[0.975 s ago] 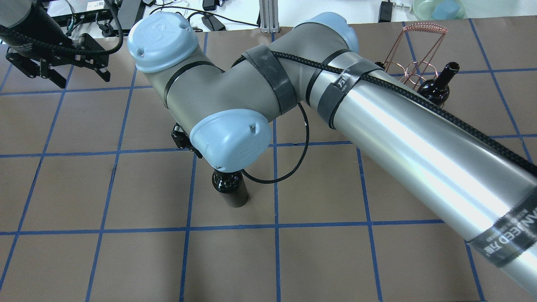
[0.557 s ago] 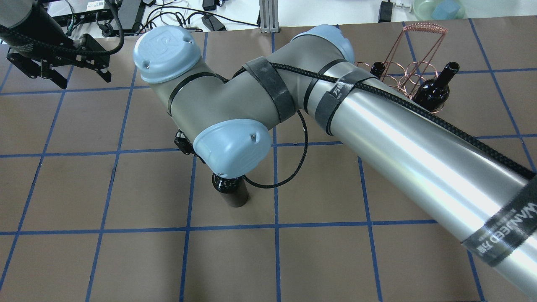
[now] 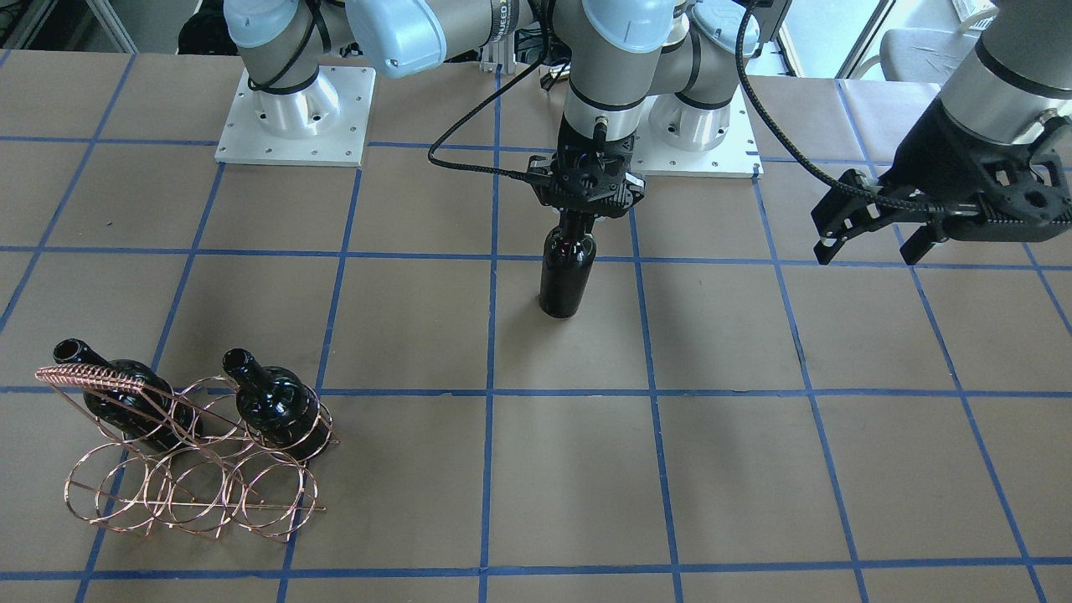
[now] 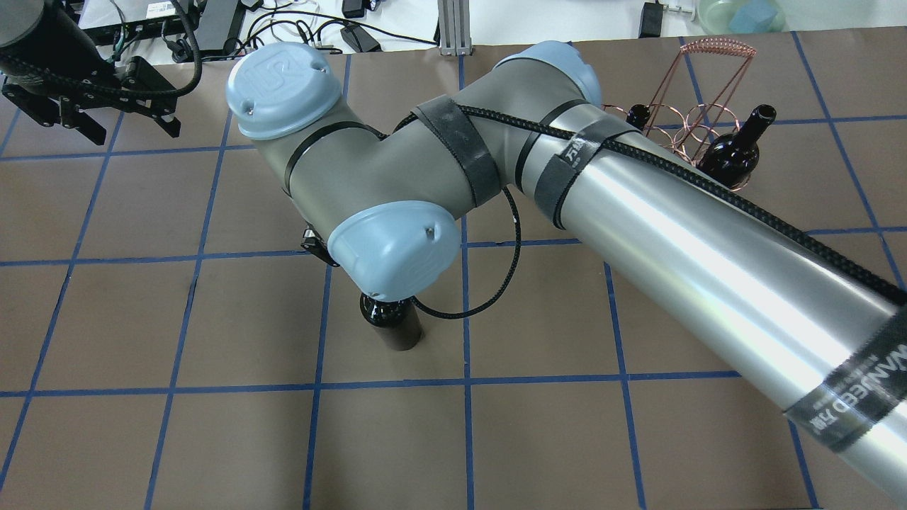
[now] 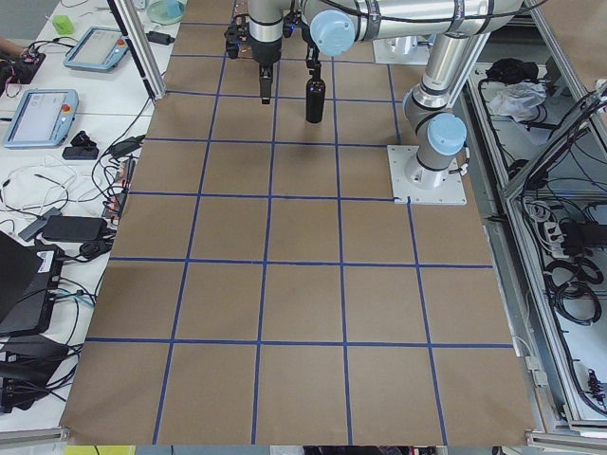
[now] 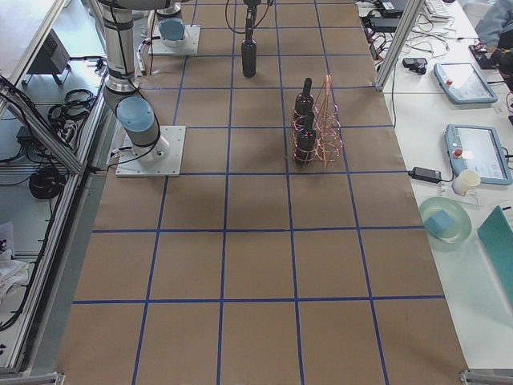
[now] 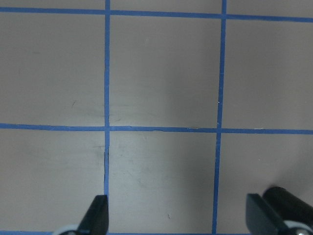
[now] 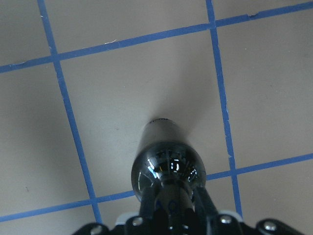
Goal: Place wine into wine basket
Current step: 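Lift the bottle with the right gripper and carry it to the copper basket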
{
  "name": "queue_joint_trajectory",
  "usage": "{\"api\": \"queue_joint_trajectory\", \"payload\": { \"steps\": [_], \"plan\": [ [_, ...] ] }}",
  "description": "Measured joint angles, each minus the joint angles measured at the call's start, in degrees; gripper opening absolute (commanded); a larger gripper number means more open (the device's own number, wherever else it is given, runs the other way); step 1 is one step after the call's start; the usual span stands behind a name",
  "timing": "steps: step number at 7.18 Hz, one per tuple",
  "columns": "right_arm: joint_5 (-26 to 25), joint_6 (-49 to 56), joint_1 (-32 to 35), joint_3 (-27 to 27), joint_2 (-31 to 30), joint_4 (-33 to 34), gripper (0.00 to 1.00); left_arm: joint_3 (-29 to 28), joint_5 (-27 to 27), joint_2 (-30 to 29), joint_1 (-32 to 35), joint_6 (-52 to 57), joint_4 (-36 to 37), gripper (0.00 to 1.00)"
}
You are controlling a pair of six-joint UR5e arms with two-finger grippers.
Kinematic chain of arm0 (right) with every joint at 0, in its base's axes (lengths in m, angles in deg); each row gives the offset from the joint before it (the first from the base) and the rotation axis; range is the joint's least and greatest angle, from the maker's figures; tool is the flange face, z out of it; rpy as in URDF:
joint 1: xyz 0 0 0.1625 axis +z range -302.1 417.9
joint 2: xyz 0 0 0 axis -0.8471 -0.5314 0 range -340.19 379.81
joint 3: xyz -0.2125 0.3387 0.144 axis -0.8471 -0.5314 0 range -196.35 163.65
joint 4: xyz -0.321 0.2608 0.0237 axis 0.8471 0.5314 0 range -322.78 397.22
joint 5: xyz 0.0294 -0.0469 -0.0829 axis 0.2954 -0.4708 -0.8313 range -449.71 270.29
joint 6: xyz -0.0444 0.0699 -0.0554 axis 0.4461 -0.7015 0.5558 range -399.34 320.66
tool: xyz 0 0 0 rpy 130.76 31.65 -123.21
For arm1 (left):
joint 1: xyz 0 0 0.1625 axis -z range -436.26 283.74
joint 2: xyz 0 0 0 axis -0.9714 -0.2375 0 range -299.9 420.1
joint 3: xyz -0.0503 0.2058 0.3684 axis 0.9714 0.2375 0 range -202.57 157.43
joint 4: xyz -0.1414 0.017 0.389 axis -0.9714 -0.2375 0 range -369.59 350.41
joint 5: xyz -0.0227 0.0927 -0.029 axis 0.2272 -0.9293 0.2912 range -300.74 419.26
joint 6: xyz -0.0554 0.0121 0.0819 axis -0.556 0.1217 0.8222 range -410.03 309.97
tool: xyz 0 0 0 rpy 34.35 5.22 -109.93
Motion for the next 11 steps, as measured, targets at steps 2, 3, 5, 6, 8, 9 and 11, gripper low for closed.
{"api": "queue_joint_trajectory", "payload": {
  "steps": [2, 3, 5, 6, 8, 9, 11],
  "plan": [
    [0.27, 0.77, -0.84, -0.24, -1.31, -0.36, 0.00, -0.03, -0.44, 0.83, -0.50, 0.28, -1.87, 1.00],
    [0.69, 3.24, -2.52, -0.13, -3.49, -2.06, 0.00, -0.04, -0.77, 1.62, -0.50, 0.30, -3.68, 1.00],
    [1.02, 13.21, -10.49, 1.07, -9.42, -8.45, 0.00, -0.13, -0.45, 2.19, 0.37, -0.25, -4.55, 1.00],
    [0.83, 20.77, -15.91, 3.40, -12.96, -10.79, 0.00, -0.13, -0.46, 2.20, 2.26, -0.54, -3.38, 1.00],
    [0.37, 38.44, -29.40, 8.15, -18.93, -14.40, 0.00, 0.05, -0.33, 2.02, 8.03, -3.70, -0.98, 1.00],
    [-0.18, 45.60, -36.22, 8.50, -20.19, -15.34, 0.00, 0.53, -0.46, 1.88, 10.80, -5.32, -0.64, 1.00],
    [-1.21, 50.33, -42.84, 2.85, -18.91, -15.92, 0.00, 2.45, -0.79, 2.69, 13.76, -5.72, -0.28, 1.00]
  ]
}}
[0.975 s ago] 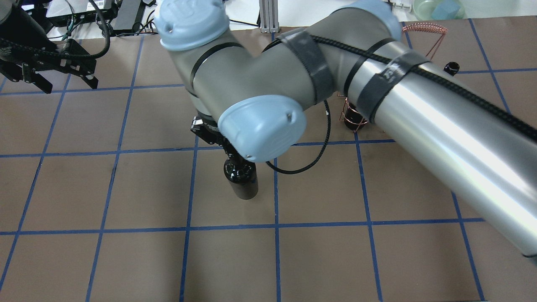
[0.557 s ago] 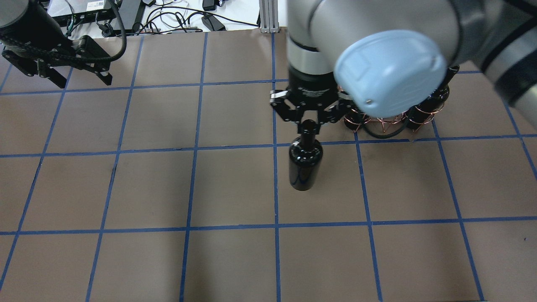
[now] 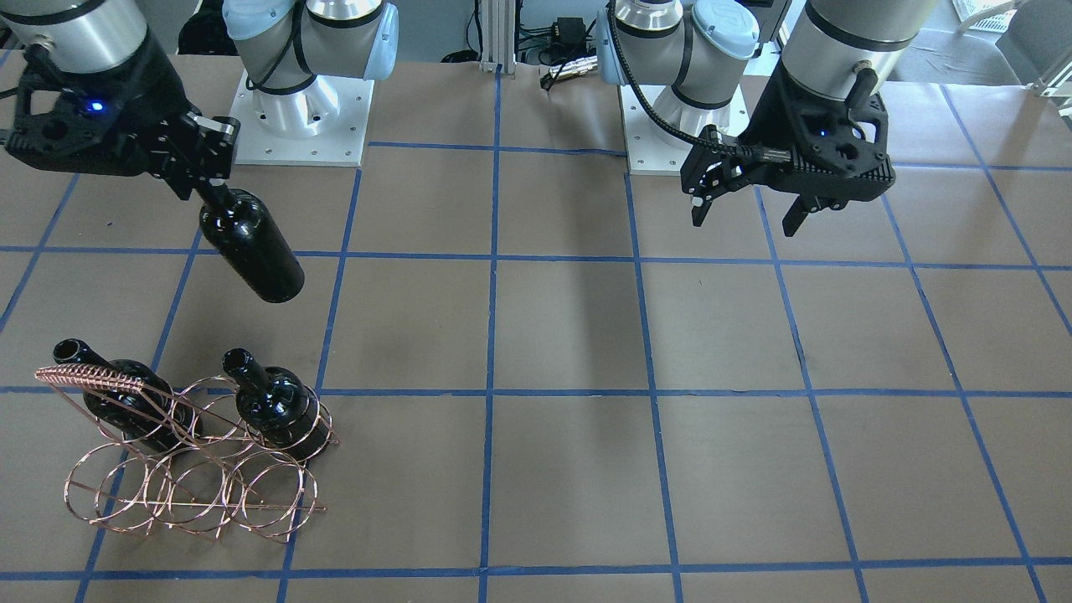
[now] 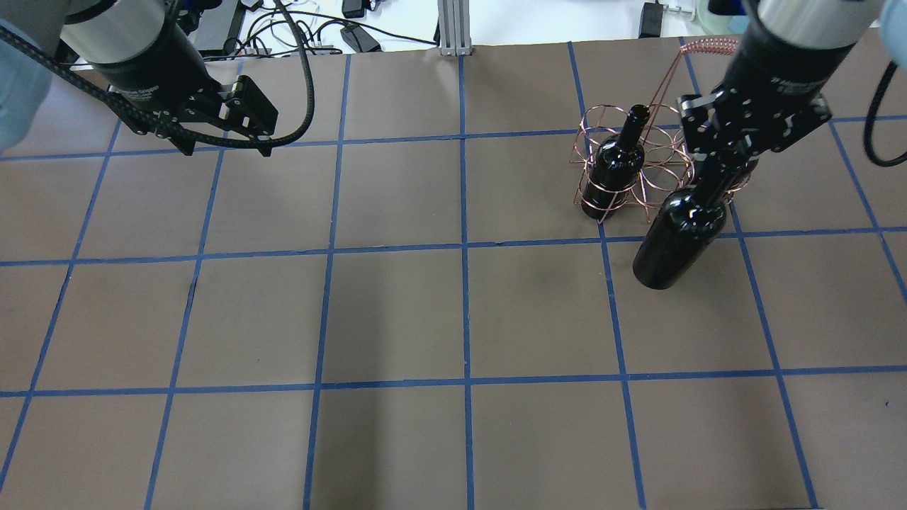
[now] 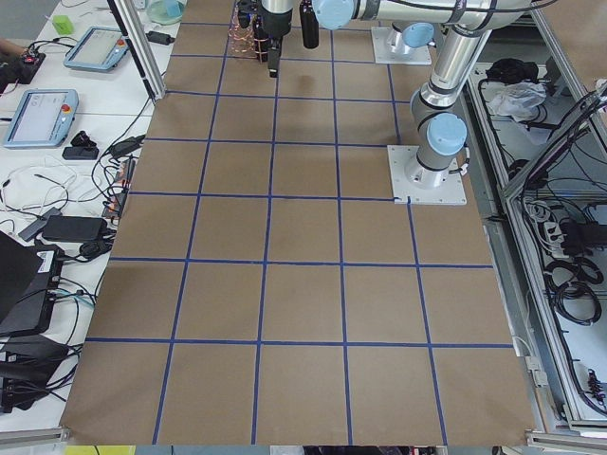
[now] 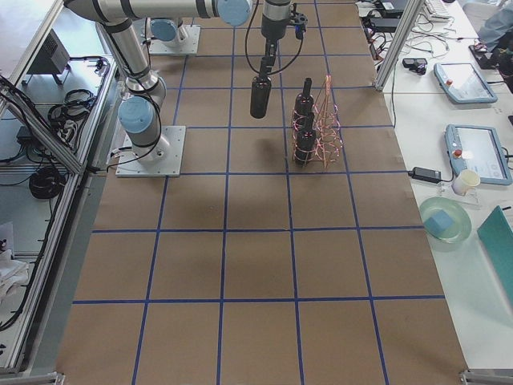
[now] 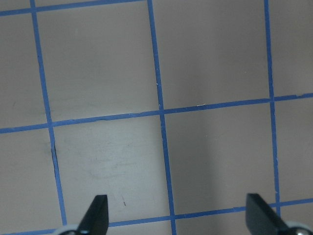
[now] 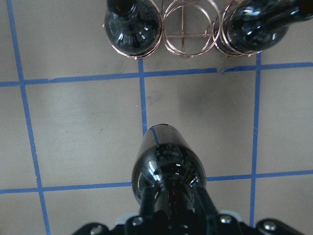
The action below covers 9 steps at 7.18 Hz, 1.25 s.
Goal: Place wine into wine basket
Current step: 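Lift the bottle with the right gripper and carry it to the copper basket, then tilt and lower the bottle into the empty basket slot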
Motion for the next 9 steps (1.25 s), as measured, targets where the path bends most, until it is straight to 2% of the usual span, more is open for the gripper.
{"api": "queue_joint_trajectory", "payload": {
  "steps": [2, 3, 6, 9],
  "plan": [
    [0.38, 0.35, -0.92, -9.37, 6.79, -0.13, 0.00, 0.53, -0.08, 0.57, 0.54, -0.20, -0.03, 1.00],
    [0.51, 0.41, -0.99, -12.04, 9.42, 0.22, 0.00, 0.55, -0.06, 0.80, 0.66, -0.33, -0.29, 1.00],
    [0.19, 2.13, -1.46, -13.91, 13.69, 4.92, 0.00, 0.62, -0.20, 1.17, 0.85, -0.50, -1.53, 1.00],
    [-0.18, 3.69, -1.77, -14.01, 15.36, 8.43, 0.00, 0.60, -0.27, 1.44, 0.56, -0.56, -2.65, 1.00]
  ]
}}
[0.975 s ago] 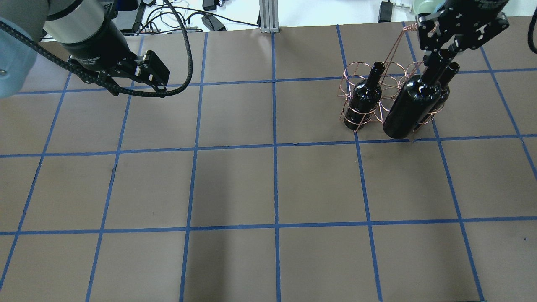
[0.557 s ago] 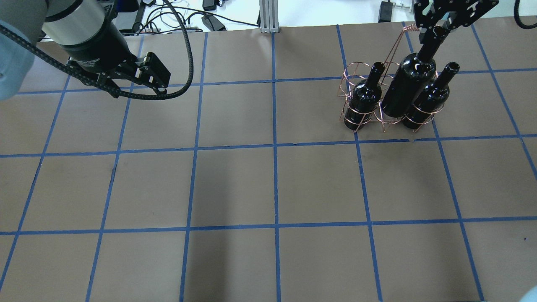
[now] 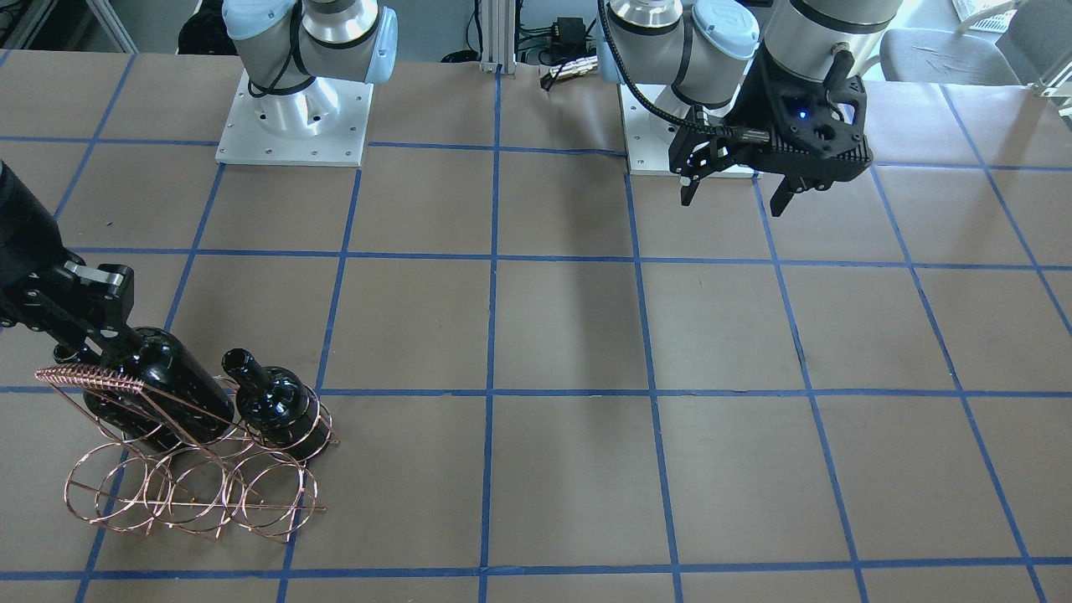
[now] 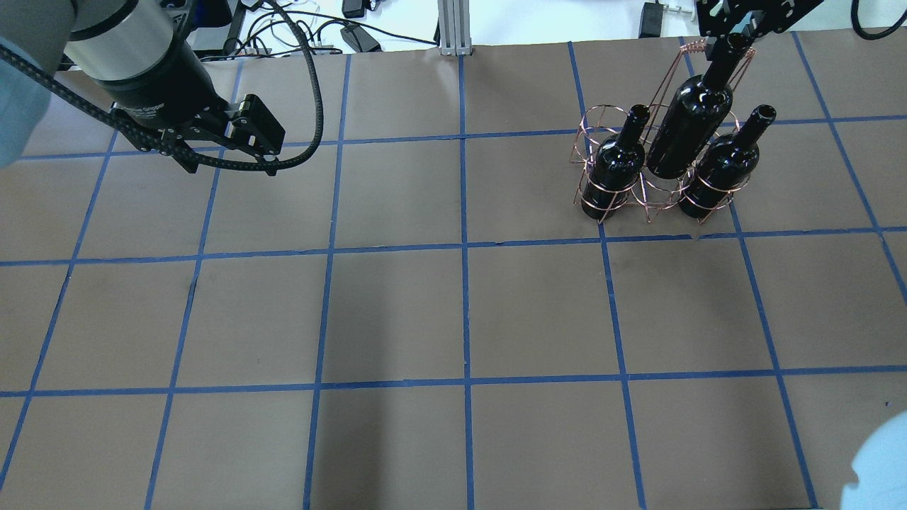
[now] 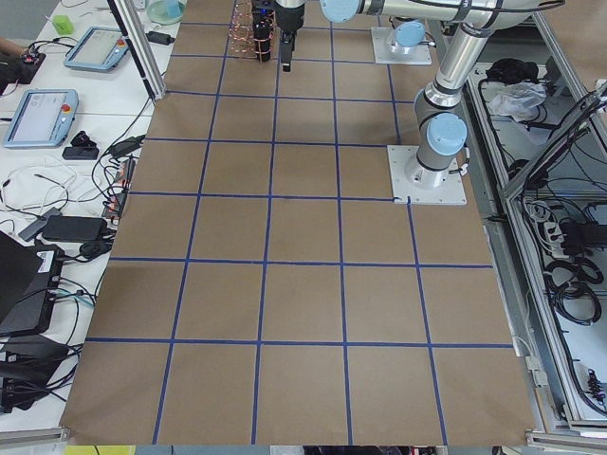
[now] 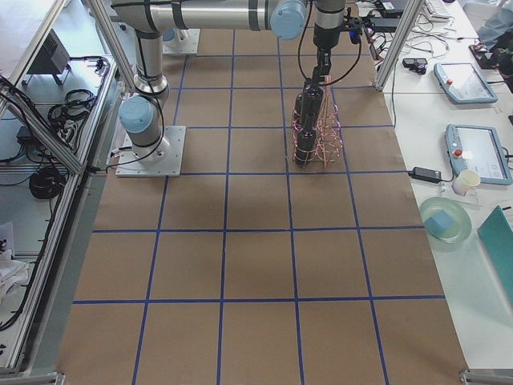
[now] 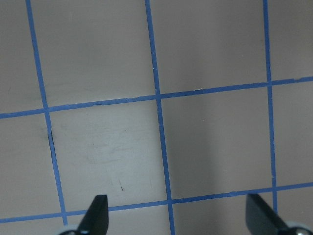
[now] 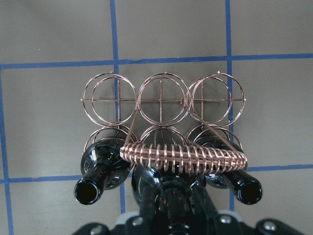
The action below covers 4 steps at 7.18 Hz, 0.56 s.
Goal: Place wine into wine basket
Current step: 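Tilt and lower the bottle into the empty basket slot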
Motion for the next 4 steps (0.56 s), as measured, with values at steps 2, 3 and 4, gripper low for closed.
{"api": "queue_joint_trajectory", "payload": {
  "steps": [2, 3, 4],
  "plan": [
    [-0.07, 0.63, -0.43, 0.16, 0.39, 0.60, 0.00, 0.06, -0.09, 0.12, 0.05, -0.15, -0.26, 1.00],
    [-0.07, 0.87, -0.52, 0.45, 0.57, 0.60, 0.00, 0.10, -0.17, 0.12, 0.02, -0.15, -0.33, 1.00],
    [-0.03, 0.94, -0.54, 0.62, 0.48, 0.56, 0.00, 0.13, -0.18, 0.12, -0.02, -0.14, -0.36, 1.00]
  ]
}}
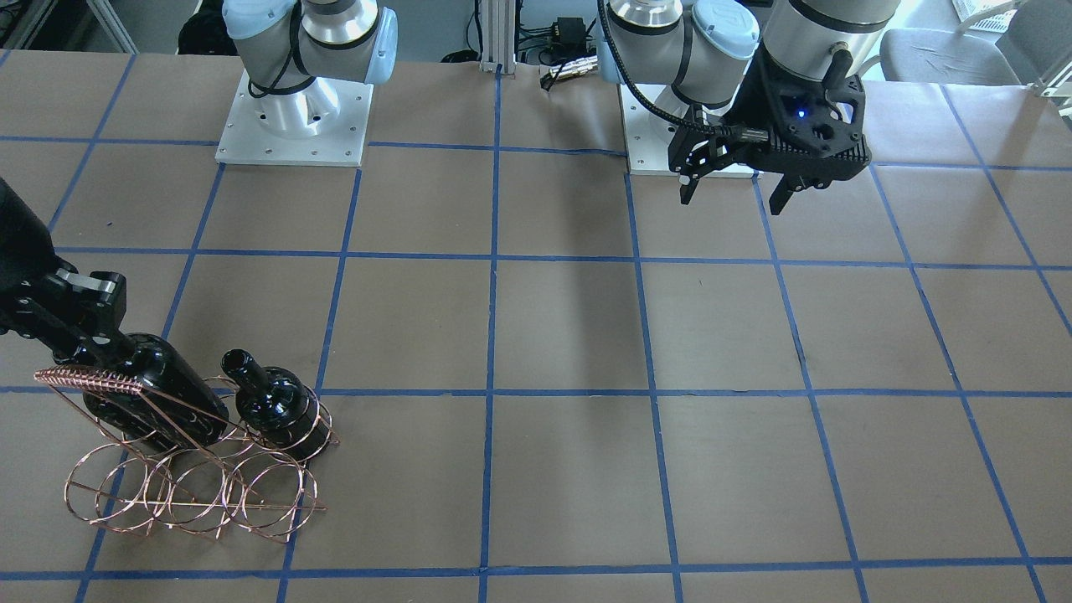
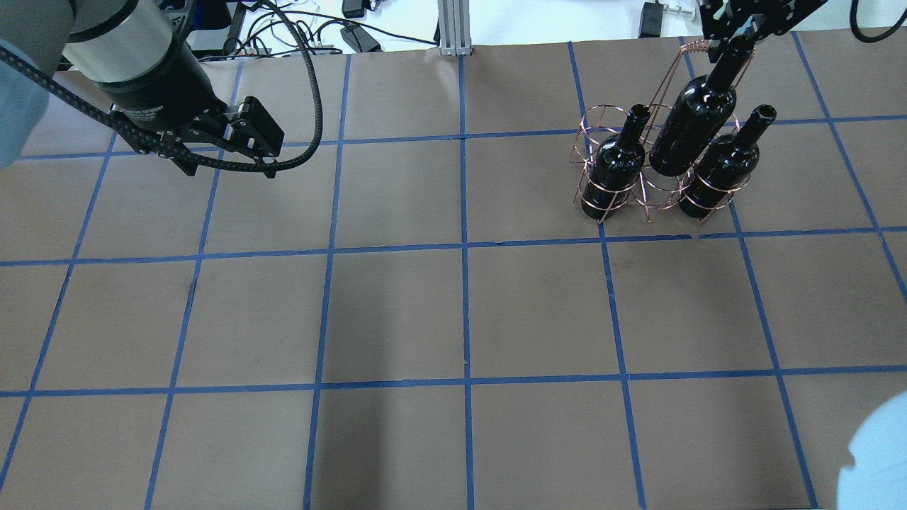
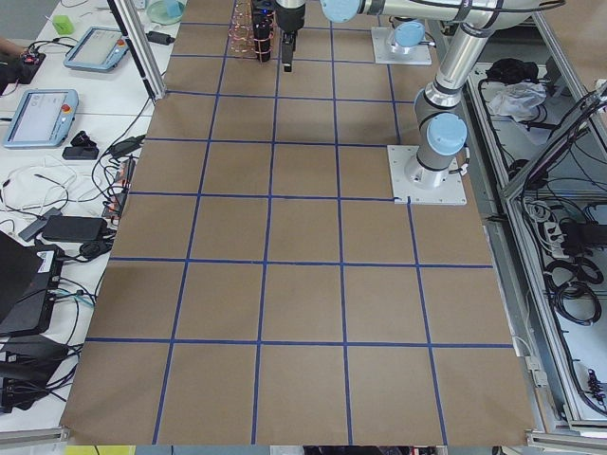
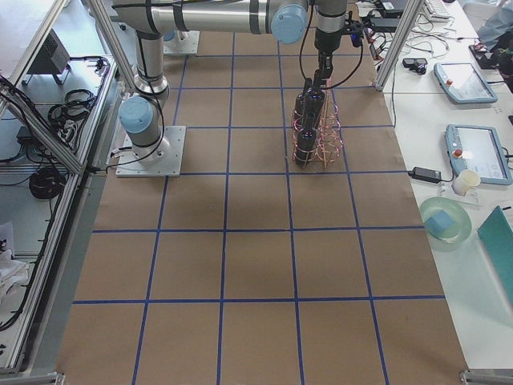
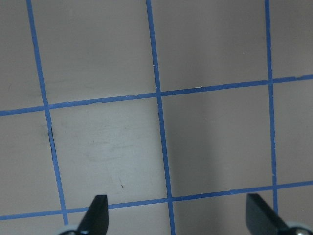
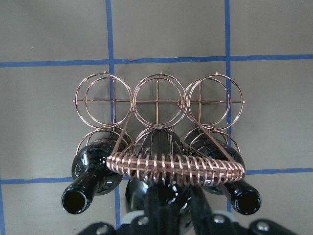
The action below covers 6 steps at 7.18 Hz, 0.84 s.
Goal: Place wine into wine basket
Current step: 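Tilt and lower the bottle into the empty basket slot, then push the bottle down into the basket slot with the right gripper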
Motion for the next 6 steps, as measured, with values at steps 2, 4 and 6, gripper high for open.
{"api": "queue_joint_trajectory", "payload": {
  "steps": [2, 4, 6],
  "plan": [
    [0.03, -0.06, 0.18, 0.06, -0.56, -0.37, 0.00, 0.03, 0.04, 0.00, -0.01, 0.02, -0.01, 1.00],
    [0.07, -0.09, 0.29, 0.08, -0.69, -0.50, 0.00, 0.09, 0.01, 0.00, -0.01, 0.04, -0.01, 1.00],
    [0.04, -0.10, 0.31, 0.11, -0.71, -0.51, 0.02, 0.20, 0.04, 0.00, -0.01, 0.05, -0.01, 1.00]
  ]
}}
